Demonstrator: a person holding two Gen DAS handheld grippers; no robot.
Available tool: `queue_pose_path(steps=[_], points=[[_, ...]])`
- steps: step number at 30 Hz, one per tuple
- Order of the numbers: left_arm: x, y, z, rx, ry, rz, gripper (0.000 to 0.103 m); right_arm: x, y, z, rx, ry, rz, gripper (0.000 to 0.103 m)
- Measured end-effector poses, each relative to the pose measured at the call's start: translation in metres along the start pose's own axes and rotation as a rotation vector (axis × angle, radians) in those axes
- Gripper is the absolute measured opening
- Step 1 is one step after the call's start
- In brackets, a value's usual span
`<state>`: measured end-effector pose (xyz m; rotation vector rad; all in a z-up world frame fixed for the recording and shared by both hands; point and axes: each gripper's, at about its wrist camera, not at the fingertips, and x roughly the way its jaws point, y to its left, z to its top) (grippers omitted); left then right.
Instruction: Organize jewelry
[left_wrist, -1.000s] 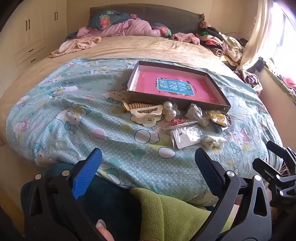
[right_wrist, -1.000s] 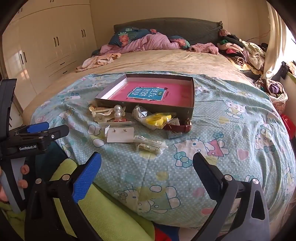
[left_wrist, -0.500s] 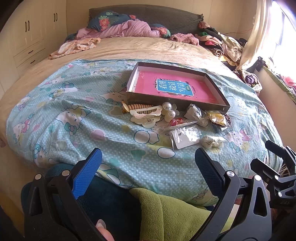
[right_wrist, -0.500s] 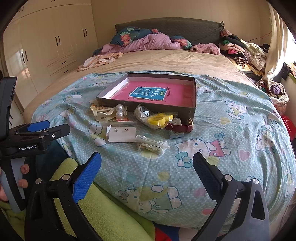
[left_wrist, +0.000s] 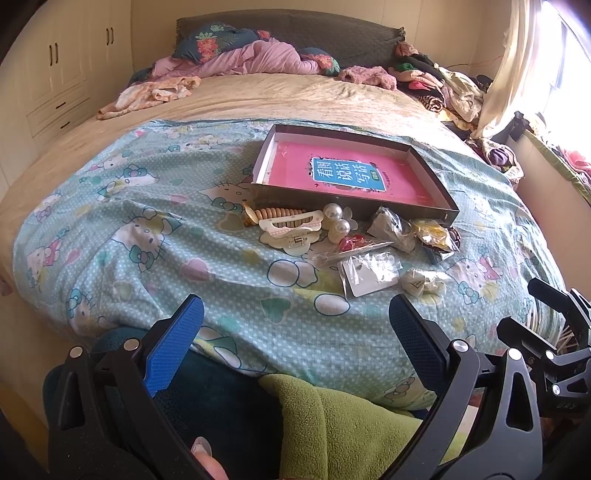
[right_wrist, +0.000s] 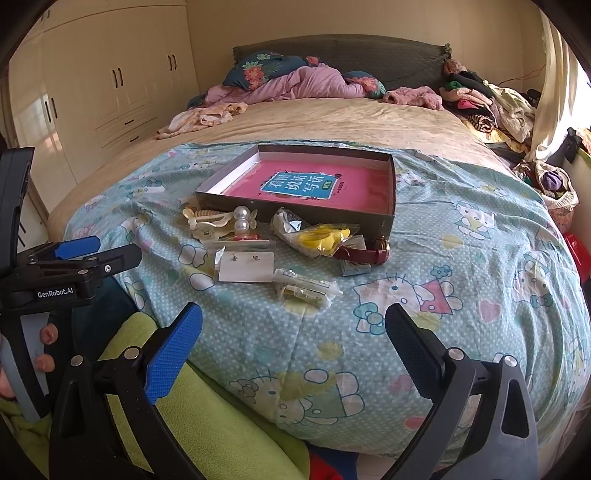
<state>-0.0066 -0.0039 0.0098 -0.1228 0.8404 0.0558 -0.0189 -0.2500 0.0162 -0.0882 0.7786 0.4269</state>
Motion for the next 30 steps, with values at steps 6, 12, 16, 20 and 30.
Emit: queue_pose_path(steps=[6, 12, 16, 20, 30], points=[[0.0000, -0.0002, -0.0003, 0.000, -0.001, 0.002, 0.094, -0.0002, -0.0005, 0.0006, 0.001, -0.001, -0.001, 0.099], [-0.0001, -0.0004, -0.0004, 0.001, -0.003, 0.002, 0.094, -0.0004, -0.0002, 0.0008, 0.001, -0.001, -0.001, 0.099], [-0.0002, -0.0006, -0.0006, 0.002, -0.004, 0.002, 0.094, -0.0007, 0.0000, 0.0008, 0.001, -0.001, -0.002, 0.099], [-0.0010, -0.0007, -0.0005, 0.002, -0.004, 0.002, 0.094, -0.0010, -0.0002, 0.0008, 0.000, -0.002, -0.001, 0.099], [-0.0009, -0.0010, -0.0011, 0.003, -0.005, 0.002, 0.094, -0.0003, 0.0025, 0.0033, -0.009, -0.006, 0.002, 0.099]])
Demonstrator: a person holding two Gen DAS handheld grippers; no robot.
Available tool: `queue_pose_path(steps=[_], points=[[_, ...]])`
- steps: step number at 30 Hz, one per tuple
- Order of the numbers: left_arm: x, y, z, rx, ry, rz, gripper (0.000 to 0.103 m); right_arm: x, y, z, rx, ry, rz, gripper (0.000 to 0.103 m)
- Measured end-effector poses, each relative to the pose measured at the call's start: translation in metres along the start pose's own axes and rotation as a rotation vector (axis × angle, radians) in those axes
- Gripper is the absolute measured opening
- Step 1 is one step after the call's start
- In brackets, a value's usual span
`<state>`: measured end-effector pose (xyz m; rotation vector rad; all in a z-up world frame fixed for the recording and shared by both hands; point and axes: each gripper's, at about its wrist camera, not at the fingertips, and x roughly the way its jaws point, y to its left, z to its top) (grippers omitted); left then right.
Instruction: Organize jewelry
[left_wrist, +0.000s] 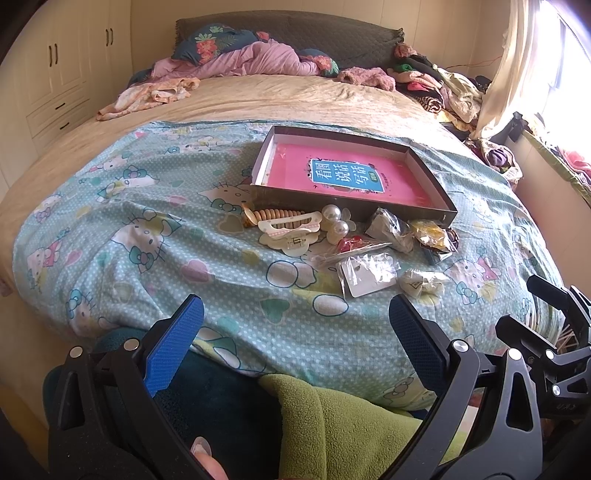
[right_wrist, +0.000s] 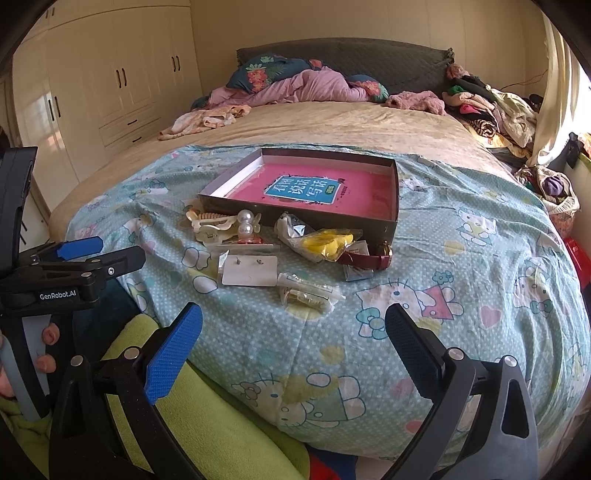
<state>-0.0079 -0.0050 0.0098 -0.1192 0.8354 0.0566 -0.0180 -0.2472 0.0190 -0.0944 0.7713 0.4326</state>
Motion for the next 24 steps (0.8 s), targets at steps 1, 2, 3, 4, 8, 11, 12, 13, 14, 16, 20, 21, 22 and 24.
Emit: queue_pose_path(steps=[1, 2, 3, 4, 8, 11, 12, 13, 14, 16, 20, 21, 22, 24], points=[[0.000, 0.000, 0.000, 0.001, 0.000, 0.001, 0.094, 0.000, 0.000, 0.000, -0.001, -0.001, 0.001, 0.099], [0.000, 0.000, 0.000, 0.001, 0.000, 0.002, 0.094, -0.001, 0.001, 0.001, -0.004, -0.002, 0.004, 0.099], [0.000, 0.000, 0.000, -0.002, -0.001, 0.002, 0.094, -0.001, 0.001, 0.002, -0.007, -0.002, 0.006, 0.099], [0.000, 0.000, 0.000, -0.003, -0.001, 0.002, 0.094, -0.001, 0.001, 0.003, -0.007, -0.004, 0.009, 0.099], [-0.003, -0.002, 0.001, -0.002, -0.003, 0.002, 0.094, 0.000, 0.001, 0.006, -0.008, -0.012, 0.024, 0.099], [-0.005, 0.000, 0.004, -0.012, -0.002, 0.002, 0.094, 0.002, 0.000, 0.009, 0.002, -0.015, 0.039, 0.099], [-0.005, 0.002, 0.005, -0.017, -0.002, 0.004, 0.094, 0.003, 0.000, 0.010, 0.002, -0.015, 0.041, 0.099], [-0.005, 0.004, 0.006, -0.020, -0.001, 0.004, 0.094, 0.004, 0.000, 0.011, 0.003, -0.013, 0.042, 0.099], [-0.004, 0.007, 0.008, -0.024, 0.002, 0.003, 0.094, 0.006, 0.000, 0.012, 0.006, -0.011, 0.045, 0.099], [-0.001, 0.011, 0.010, -0.030, 0.012, 0.007, 0.094, 0.009, -0.002, 0.013, 0.011, -0.006, 0.050, 0.099], [0.012, 0.015, 0.011, -0.040, 0.037, -0.005, 0.094, 0.016, -0.006, 0.016, 0.029, -0.001, 0.055, 0.099], [0.014, 0.016, 0.011, -0.043, 0.044, -0.010, 0.094, 0.018, -0.008, 0.017, 0.035, 0.000, 0.056, 0.099], [0.016, 0.016, 0.012, -0.046, 0.048, -0.015, 0.094, 0.021, -0.009, 0.017, 0.040, 0.003, 0.058, 0.099], [0.022, 0.018, 0.014, -0.052, 0.056, -0.025, 0.094, 0.024, -0.011, 0.018, 0.047, 0.007, 0.059, 0.099]])
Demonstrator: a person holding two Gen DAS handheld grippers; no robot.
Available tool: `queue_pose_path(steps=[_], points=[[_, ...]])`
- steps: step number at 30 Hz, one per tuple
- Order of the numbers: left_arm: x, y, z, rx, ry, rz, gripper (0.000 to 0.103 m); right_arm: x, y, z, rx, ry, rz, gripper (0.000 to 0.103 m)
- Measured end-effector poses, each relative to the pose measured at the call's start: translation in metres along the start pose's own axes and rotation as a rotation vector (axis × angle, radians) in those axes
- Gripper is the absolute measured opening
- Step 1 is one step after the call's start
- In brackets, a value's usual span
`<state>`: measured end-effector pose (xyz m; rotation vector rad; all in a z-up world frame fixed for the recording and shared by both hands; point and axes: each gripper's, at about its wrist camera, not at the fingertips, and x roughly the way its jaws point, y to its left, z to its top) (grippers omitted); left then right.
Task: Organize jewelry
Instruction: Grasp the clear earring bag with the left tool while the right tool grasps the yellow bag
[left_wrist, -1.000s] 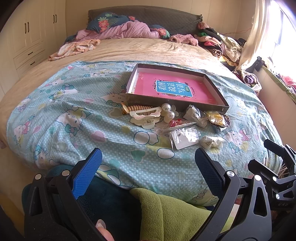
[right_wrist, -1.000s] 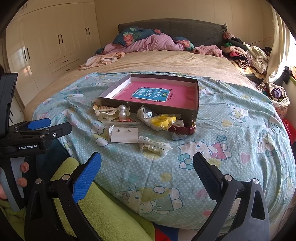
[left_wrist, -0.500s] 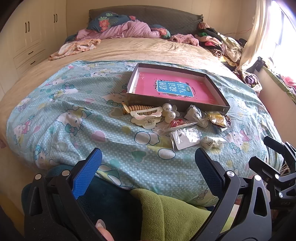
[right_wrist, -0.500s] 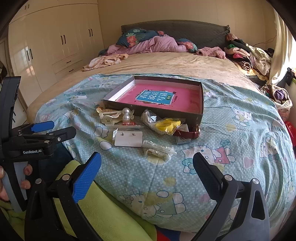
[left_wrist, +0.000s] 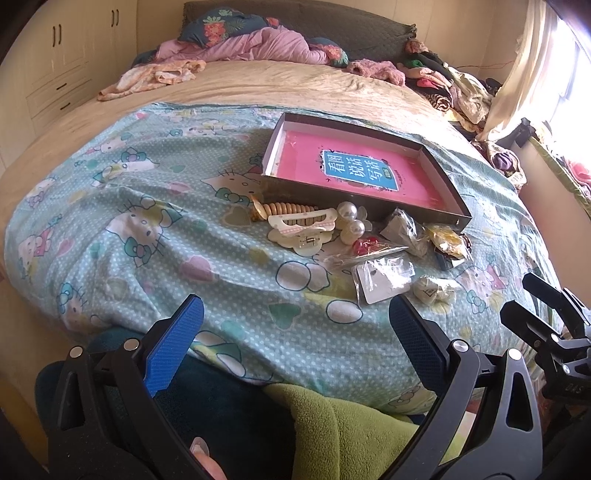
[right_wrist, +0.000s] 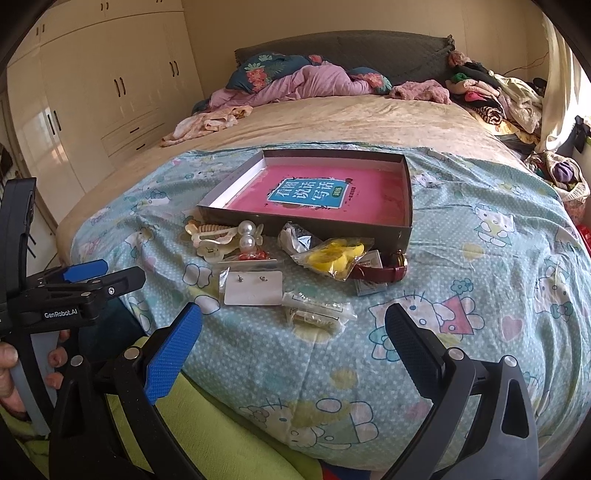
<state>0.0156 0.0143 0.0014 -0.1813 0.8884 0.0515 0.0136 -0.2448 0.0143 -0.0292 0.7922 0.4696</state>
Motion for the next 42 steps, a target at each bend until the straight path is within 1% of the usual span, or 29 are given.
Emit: queue_pose_path(steps=[6, 9, 14, 16, 21, 24, 26, 28, 30, 31, 33, 35, 38, 39, 40, 41, 42], points=[[0.020, -0.004, 0.008, 0.003, 0.038, -0.059, 0.094, 0.012, -0.008, 0.000, 0.017, 0.023, -0.006, 0.099], [0.032, -0.006, 0.011, -0.007, 0.069, -0.104, 0.094, 0.017, -0.013, -0.002, 0.023, 0.034, -0.014, 0.099], [0.050, -0.013, 0.011, -0.012, 0.109, -0.168, 0.094, 0.021, -0.026, 0.001, 0.054, 0.020, -0.029, 0.099], [0.057, -0.017, 0.009, -0.005, 0.124, -0.199, 0.094, 0.024, -0.032, 0.004, 0.072, 0.021, -0.021, 0.099], [0.072, -0.024, 0.003, -0.002, 0.166, -0.262, 0.093, 0.034, -0.047, 0.011, 0.152, 0.047, 0.036, 0.099], [0.078, -0.025, 0.003, -0.010, 0.183, -0.310, 0.082, 0.039, -0.051, 0.013, 0.175, 0.057, 0.050, 0.099], [0.084, -0.026, 0.004, -0.009, 0.193, -0.324, 0.078, 0.042, -0.051, 0.015, 0.174, 0.058, 0.056, 0.098], [0.088, -0.026, 0.005, -0.022, 0.211, -0.353, 0.065, 0.044, -0.052, 0.017, 0.183, 0.064, 0.077, 0.097], [0.094, -0.027, 0.007, -0.031, 0.224, -0.377, 0.060, 0.049, -0.053, 0.019, 0.199, 0.077, 0.100, 0.086], [0.096, -0.029, 0.008, -0.030, 0.228, -0.380, 0.060, 0.051, -0.053, 0.020, 0.199, 0.084, 0.102, 0.085], [0.101, -0.031, 0.008, -0.035, 0.240, -0.388, 0.058, 0.055, -0.054, 0.021, 0.211, 0.095, 0.119, 0.076], [0.105, -0.032, 0.007, -0.042, 0.252, -0.390, 0.057, 0.060, -0.056, 0.021, 0.236, 0.111, 0.149, 0.071], [0.110, -0.033, 0.008, -0.042, 0.253, -0.385, 0.056, 0.067, -0.059, 0.023, 0.271, 0.125, 0.167, 0.066], [0.111, -0.033, 0.009, -0.041, 0.250, -0.383, 0.052, 0.070, -0.061, 0.024, 0.287, 0.130, 0.174, 0.064], [0.112, -0.033, 0.010, -0.039, 0.246, -0.381, 0.045, 0.073, -0.062, 0.024, 0.303, 0.136, 0.184, 0.064], [0.113, -0.033, 0.011, -0.038, 0.244, -0.378, 0.042, 0.075, -0.064, 0.025, 0.315, 0.139, 0.189, 0.062], [0.114, -0.033, 0.012, -0.042, 0.245, -0.378, 0.036, 0.078, -0.066, 0.026, 0.329, 0.143, 0.195, 0.060]])
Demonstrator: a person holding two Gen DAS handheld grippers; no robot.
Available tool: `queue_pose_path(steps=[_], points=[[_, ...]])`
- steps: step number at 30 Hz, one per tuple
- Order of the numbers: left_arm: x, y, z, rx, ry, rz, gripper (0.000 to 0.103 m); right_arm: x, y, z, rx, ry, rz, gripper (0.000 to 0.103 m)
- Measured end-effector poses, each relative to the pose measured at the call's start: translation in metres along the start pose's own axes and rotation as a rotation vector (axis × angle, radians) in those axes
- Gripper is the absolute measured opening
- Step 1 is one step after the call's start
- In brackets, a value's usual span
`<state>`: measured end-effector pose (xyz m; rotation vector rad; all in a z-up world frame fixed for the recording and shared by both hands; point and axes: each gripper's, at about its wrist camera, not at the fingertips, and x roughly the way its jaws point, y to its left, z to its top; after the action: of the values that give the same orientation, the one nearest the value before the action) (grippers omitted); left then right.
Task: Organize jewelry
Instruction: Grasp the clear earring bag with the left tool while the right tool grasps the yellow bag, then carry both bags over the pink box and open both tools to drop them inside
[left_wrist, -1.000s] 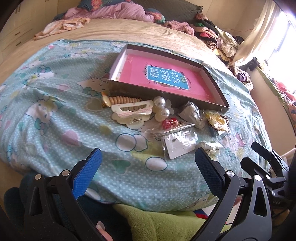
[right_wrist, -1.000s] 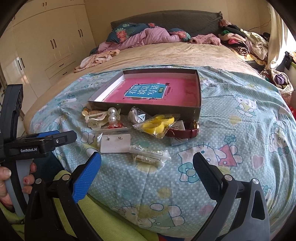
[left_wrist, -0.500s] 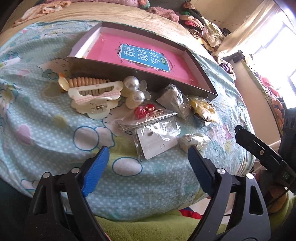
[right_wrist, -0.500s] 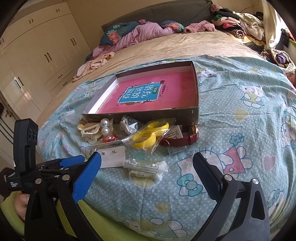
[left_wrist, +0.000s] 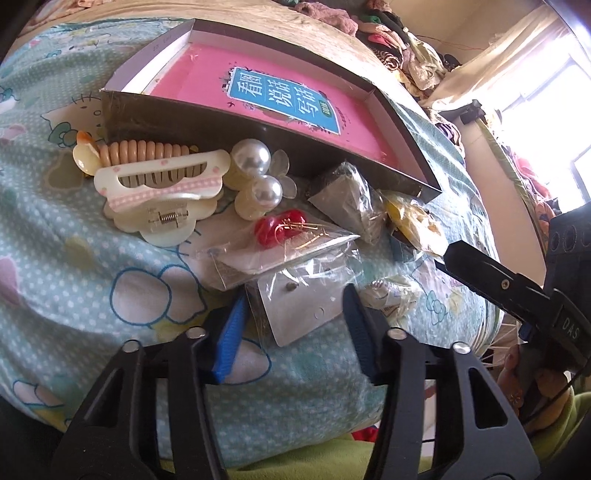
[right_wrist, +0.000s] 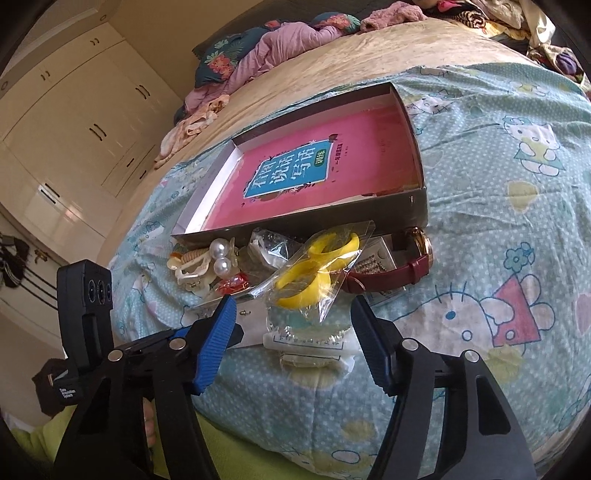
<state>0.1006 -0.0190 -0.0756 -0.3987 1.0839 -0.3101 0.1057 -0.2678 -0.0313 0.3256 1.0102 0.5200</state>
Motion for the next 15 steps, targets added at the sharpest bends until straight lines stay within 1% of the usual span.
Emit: queue_pose_path(steps=[1, 3, 4, 6, 8, 9, 15], points=[[0.001, 0.001, 0.001, -0.002, 0.002, -0.002, 0.033, 0.003, -0.002, 0.002, 0.014, 0.005, 0.007, 0.058], [0.001, 0.002, 0.002, 0.003, -0.002, -0.002, 0.031, 0.009, -0.008, 0.004, 0.058, 0.020, 0.036, 0.051], [0.001, 0.002, 0.001, 0.008, -0.004, -0.003, 0.027, 0.011, -0.011, 0.005, 0.080, 0.025, 0.048, 0.049], [0.000, 0.001, 0.001, 0.014, -0.006, -0.016, 0.023, 0.017, -0.017, 0.007, 0.125, 0.034, 0.077, 0.037], [-0.001, 0.001, 0.001, 0.021, -0.010, -0.027, 0.018, 0.020, -0.023, 0.008, 0.168, 0.042, 0.114, 0.032], [-0.002, 0.000, 0.000, 0.027, -0.013, -0.032, 0.017, 0.021, -0.024, 0.007, 0.178, 0.042, 0.125, 0.023], [-0.015, -0.010, -0.007, 0.071, -0.040, -0.056, 0.008, 0.003, -0.022, 0.005, 0.142, 0.001, 0.139, 0.020]])
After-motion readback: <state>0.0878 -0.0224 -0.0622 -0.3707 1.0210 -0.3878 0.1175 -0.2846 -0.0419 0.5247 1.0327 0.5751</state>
